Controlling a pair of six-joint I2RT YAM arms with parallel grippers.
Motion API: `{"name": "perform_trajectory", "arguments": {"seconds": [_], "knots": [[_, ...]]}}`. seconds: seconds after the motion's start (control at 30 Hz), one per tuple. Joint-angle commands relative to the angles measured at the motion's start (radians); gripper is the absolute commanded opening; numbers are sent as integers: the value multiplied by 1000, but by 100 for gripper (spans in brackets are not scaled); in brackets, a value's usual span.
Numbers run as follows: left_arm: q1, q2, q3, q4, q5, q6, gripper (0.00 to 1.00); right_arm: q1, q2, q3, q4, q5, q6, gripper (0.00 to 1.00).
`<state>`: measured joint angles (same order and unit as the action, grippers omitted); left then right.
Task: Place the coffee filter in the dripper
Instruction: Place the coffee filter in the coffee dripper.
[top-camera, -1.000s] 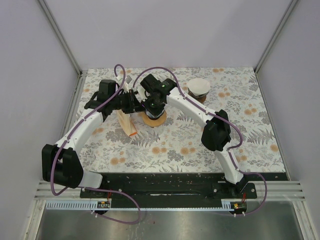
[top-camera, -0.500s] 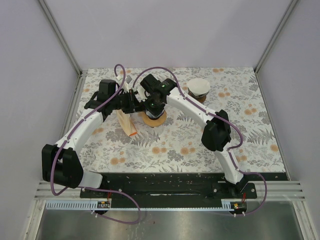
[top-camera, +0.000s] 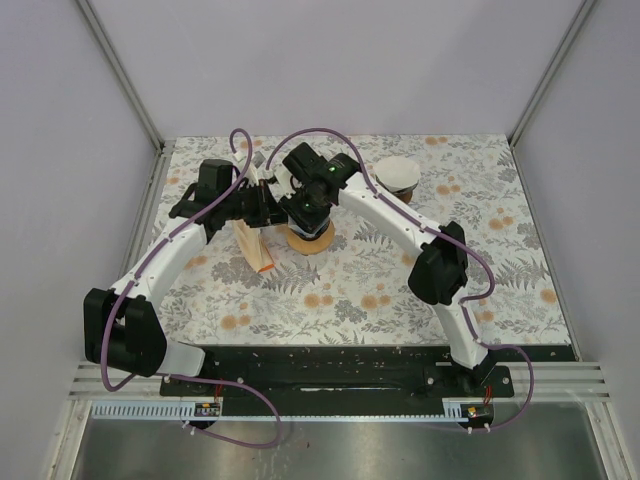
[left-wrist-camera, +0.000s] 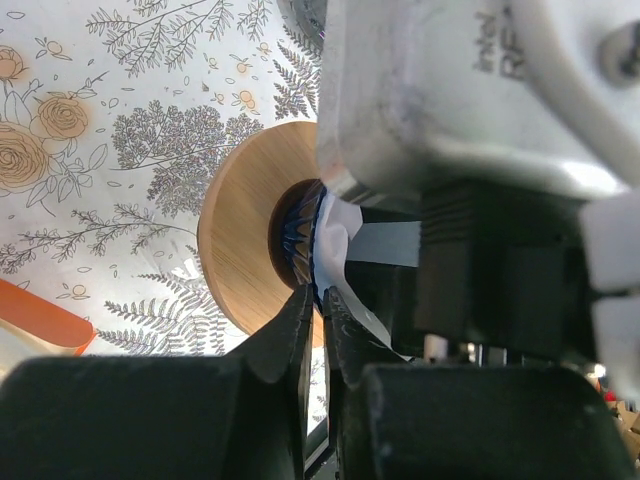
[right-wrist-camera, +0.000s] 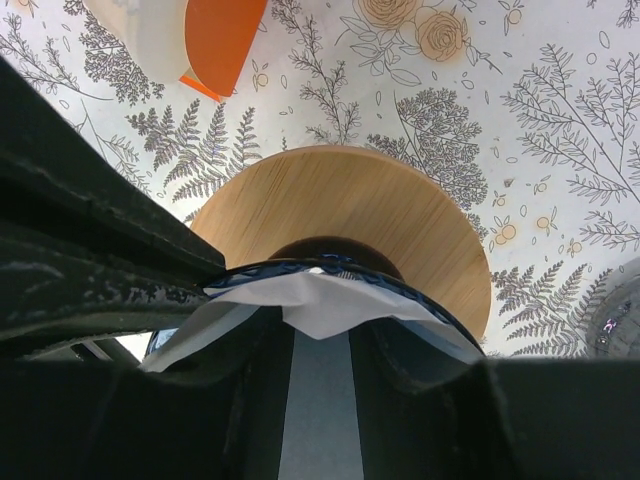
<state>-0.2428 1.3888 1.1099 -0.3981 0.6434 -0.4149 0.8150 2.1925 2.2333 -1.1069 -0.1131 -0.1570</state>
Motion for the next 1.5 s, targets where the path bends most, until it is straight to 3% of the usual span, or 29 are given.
{"name": "perform_trajectory", "arguments": {"seconds": [0.0,0.83,1.1,1.27,1.47], "knots": [[-9,-22,30,-5,-4,33,0,-5,-76,20,2,33,-30,38],[-4,-7,71,-41,-2,54,3,-5,-126,17,-4,30,-44,51],[3,-22,100,-56,-5,68,31,-8,-93,28,10,-19,-49,46],[17,-42,129,-74,-2,80,36,-11,-65,31,9,-48,-49,44],[51,-59,157,-102,-7,90,40,-22,-40,15,16,-71,-44,26]]}}
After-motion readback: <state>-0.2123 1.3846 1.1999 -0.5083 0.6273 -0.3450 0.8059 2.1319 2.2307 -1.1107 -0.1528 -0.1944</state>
